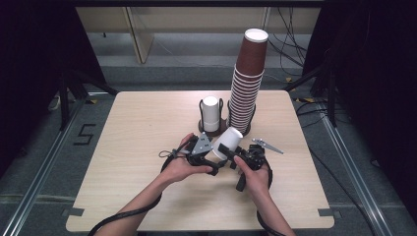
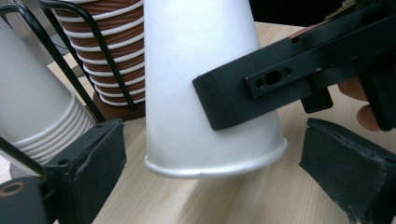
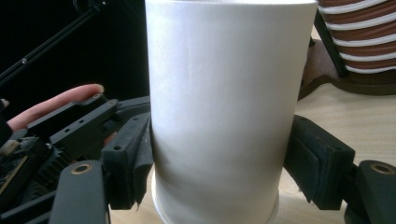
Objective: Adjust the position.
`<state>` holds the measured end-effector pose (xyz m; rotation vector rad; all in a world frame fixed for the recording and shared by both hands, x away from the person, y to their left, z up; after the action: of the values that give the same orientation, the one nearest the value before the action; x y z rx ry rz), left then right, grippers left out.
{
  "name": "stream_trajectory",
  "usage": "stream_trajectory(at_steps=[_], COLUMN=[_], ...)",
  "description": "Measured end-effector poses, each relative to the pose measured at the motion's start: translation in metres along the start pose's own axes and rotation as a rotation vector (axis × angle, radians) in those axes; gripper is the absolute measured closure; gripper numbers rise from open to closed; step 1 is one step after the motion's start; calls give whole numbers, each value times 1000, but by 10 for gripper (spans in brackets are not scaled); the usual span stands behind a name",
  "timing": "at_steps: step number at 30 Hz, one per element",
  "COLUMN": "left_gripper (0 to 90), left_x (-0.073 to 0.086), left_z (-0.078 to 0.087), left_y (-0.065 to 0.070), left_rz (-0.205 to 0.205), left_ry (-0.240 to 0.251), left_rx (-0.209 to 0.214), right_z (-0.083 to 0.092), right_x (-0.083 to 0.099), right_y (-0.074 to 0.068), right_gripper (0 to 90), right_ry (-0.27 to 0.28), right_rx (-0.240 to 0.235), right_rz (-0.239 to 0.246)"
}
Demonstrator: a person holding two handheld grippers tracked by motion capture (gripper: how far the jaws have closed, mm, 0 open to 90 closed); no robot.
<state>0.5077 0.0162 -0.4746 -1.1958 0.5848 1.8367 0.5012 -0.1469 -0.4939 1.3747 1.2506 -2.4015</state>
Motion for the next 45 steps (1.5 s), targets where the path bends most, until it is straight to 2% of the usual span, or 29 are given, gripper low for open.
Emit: stream_trajectory(at_steps=[6,9,21,33,37,42,45], left_gripper=[87,95,129,230,239,248,250], left_x=[3,3,3,4,3,1,1], left_z=[-5,-8,-10,-4,-1,2,4], left_y=[-2,0,-1,-3,-4,-5,-8], left_rz=[-16,-3,-5,-46,-49,-28,-34], left_ry=[-15,-6,-6,-20,-19,10,2], left_rx=[8,12,18,23,23,13,10], right_z=[0,-1,-3,-5,-6,-4,-3], right_x=[0,0,2,1,1,-2,-3], right_y=[-2,-3,-6,-6,-8,-10,-10], right_gripper=[294,294,291,203,153,111,99], right_ry=[0,2,-1,-15,-21,-24,-29], right_rx=[-3,-11,-23,-31,-27,-46,-58], right_rz=[3,4,-5,-7,3,19,38])
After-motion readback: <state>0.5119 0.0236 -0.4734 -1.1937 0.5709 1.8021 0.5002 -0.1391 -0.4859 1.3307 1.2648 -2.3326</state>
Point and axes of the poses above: each handheld gripper's, and its own axes: z roughly backward along the jaws, x roughly out of its underside, y roughly to its right, the point moved 3 cm from there along -z, roughly forward along the jaws, and after that the axes turned 2 degrees about z, right-handed, at the moved point
